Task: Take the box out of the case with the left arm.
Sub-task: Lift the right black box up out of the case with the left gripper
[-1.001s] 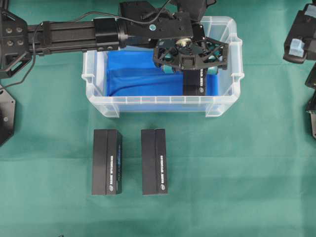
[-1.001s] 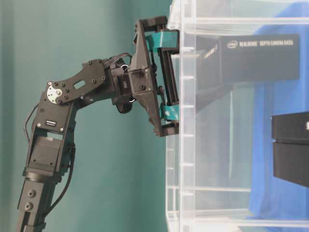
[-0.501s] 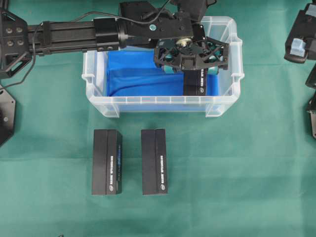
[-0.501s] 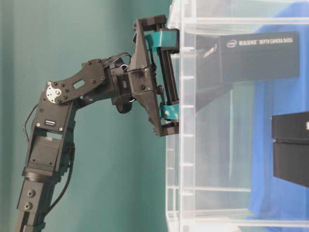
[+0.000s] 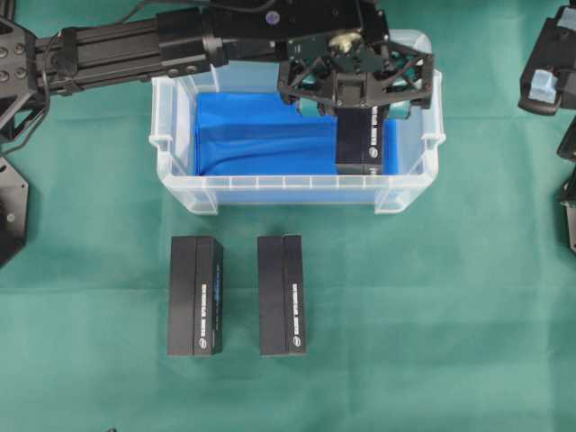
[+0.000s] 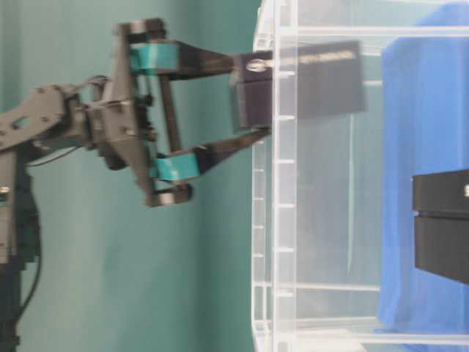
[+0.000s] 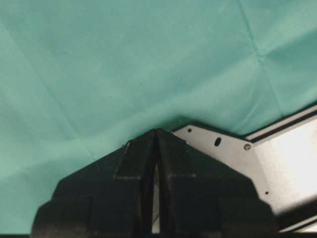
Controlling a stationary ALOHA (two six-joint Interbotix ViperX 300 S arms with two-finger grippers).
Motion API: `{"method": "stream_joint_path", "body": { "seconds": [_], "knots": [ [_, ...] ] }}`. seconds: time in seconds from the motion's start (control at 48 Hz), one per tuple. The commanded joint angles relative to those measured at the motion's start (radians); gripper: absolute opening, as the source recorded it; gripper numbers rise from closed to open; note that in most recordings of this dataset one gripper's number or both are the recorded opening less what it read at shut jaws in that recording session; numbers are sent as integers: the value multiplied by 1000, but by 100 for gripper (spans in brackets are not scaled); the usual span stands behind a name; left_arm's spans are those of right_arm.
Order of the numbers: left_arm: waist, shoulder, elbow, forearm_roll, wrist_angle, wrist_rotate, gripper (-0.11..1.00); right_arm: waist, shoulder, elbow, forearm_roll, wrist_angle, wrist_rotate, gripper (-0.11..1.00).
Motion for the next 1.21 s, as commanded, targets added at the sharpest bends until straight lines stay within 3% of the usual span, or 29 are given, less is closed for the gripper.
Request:
{"method": "stream_joint_path", "body": {
  "seconds": [0.0, 0.73, 0.938, 1.189],
  "knots": [
    [-5, -37, -89, -6, 43, 3, 62, 0, -3, -8, -3, -5, 0, 0],
    [-25, 138, -612, -8, 387, 6, 61, 0, -3, -8, -3, -5, 2, 0],
    [-25, 161, -673, -6, 462, 6, 60, 0, -3, -8, -3, -5, 2, 0],
    [-25, 163, -673, -6, 479, 6, 60, 0, -3, -8, -3, -3, 8, 0]
  ]
}}
